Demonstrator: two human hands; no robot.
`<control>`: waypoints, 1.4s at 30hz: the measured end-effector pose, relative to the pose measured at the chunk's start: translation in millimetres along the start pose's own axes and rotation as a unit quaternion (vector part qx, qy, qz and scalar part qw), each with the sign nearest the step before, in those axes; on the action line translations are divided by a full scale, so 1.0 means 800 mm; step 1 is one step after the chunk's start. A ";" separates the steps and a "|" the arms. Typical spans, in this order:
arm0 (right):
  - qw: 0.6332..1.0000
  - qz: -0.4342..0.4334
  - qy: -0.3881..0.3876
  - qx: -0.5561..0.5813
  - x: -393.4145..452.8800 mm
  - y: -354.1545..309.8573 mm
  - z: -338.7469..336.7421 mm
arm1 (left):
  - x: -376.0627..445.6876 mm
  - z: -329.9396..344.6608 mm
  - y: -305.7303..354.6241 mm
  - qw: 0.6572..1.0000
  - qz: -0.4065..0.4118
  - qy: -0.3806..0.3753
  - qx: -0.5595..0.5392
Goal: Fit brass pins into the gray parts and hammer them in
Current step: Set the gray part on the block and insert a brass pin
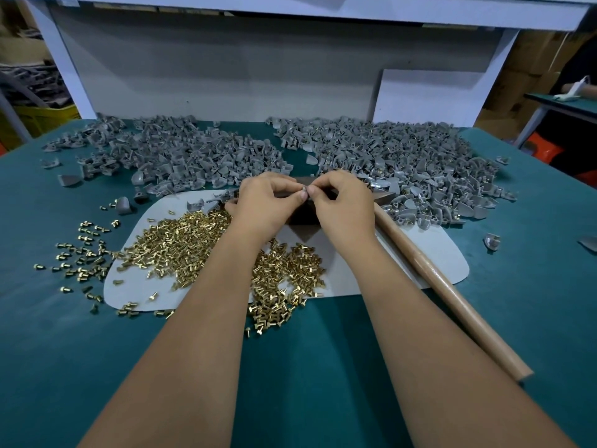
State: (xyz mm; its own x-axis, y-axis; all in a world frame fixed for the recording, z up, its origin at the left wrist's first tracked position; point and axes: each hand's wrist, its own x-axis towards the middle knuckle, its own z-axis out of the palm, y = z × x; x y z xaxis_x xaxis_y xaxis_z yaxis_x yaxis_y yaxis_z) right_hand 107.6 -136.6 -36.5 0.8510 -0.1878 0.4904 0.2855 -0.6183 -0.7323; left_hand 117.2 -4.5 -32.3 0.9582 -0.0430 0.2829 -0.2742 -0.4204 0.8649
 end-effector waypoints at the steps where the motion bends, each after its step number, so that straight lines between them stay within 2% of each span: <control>1: 0.999 0.018 0.002 0.036 -0.001 0.000 -0.001 | 0.000 0.000 0.000 1.000 0.000 0.001 0.007; 4: 0.989 0.076 0.014 0.127 -0.001 0.001 -0.006 | 0.000 0.000 0.001 1.000 -0.001 0.004 0.029; 9: 0.984 0.093 0.011 0.152 0.002 0.001 -0.006 | 0.001 -0.001 0.001 1.000 -0.003 0.004 0.021; 16: 0.999 0.016 -0.008 0.052 0.002 0.005 -0.002 | 0.002 -0.001 -0.001 1.000 0.000 -0.004 0.003; 27: 0.999 0.017 -0.010 -0.034 0.004 -0.003 0.002 | -0.001 0.002 0.002 0.999 0.016 -0.003 0.028; 30: 0.999 0.011 -0.006 -0.049 0.001 -0.003 0.002 | -0.003 0.002 0.005 0.996 0.013 0.011 0.085; 34: 0.998 0.015 -0.045 -0.034 0.004 -0.005 -0.009 | -0.005 0.002 0.008 0.989 0.006 0.024 0.144; 36: 0.999 0.028 -0.029 -0.016 0.007 -0.011 -0.021 | -0.004 0.002 0.009 0.989 0.001 0.021 0.148; 40: 0.997 0.048 0.051 0.016 0.010 -0.030 -0.056 | -0.004 0.000 0.011 0.991 -0.012 0.018 0.133; 42: 0.995 0.069 0.055 -0.038 0.005 -0.030 -0.076 | -0.004 0.001 0.010 0.992 -0.020 0.022 0.124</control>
State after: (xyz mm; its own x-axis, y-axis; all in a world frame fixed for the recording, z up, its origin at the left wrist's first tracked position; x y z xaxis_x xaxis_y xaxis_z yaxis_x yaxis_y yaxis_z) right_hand 77.4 -168.7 12.2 0.8255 -0.3542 0.4395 0.1318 -0.6361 -0.7603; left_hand 111.8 -8.5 -26.3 0.9617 0.0148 0.2736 -0.2031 -0.6317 0.7481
